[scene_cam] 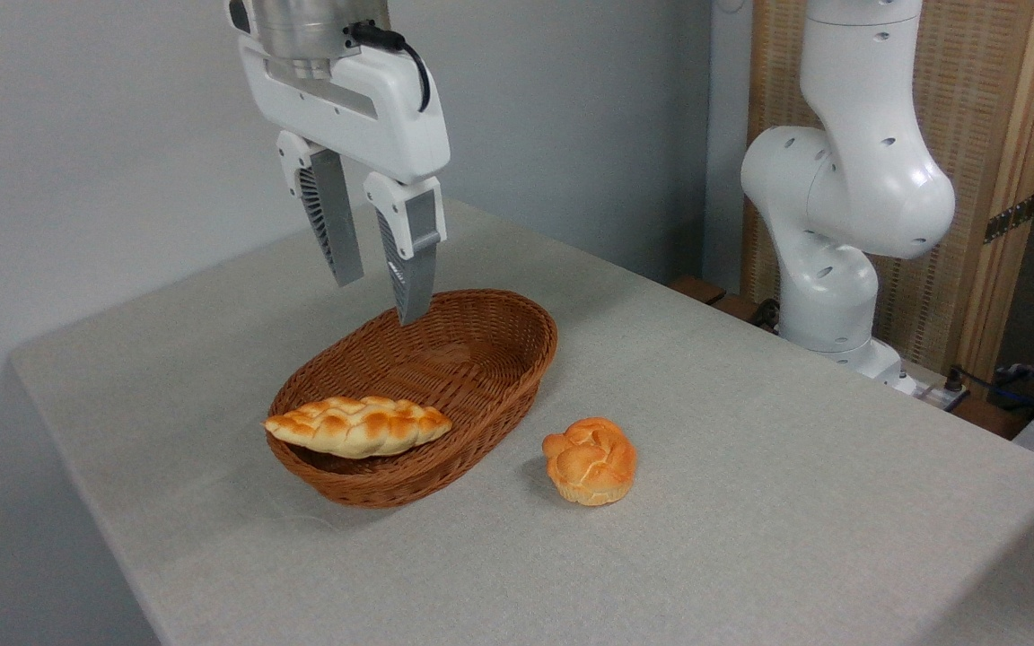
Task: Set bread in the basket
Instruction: 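Move the open gripper over the round orange bun and lower it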
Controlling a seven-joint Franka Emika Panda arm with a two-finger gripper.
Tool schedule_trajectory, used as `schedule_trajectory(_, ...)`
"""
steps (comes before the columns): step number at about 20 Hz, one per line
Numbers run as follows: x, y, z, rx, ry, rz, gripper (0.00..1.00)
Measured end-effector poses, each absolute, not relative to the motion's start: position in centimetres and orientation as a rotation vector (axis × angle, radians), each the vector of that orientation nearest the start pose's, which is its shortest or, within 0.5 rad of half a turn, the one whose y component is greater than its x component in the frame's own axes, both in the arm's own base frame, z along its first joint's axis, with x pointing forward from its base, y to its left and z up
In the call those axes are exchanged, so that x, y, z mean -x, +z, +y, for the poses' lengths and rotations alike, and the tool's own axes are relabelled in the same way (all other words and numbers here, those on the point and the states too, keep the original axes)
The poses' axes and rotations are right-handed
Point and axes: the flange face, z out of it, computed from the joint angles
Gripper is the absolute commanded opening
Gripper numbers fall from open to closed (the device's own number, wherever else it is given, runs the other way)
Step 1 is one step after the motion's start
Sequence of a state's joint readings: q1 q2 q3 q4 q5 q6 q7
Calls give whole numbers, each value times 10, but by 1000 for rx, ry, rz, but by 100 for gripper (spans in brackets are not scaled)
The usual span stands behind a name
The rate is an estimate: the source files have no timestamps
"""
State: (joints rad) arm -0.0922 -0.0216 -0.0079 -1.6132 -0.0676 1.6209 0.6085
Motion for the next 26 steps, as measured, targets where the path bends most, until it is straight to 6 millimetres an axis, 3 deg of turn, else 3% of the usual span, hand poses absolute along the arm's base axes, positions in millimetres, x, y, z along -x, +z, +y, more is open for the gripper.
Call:
schedule_trajectory(13, -493, 597, -55, 2926, 34, 1298, 100)
schedule_trajectory(22, -470, 551, -10, 2802, 130, 1415, 100)
schedule_trajectory(26, -466, 532, -2, 2752, 164, 1546, 100)
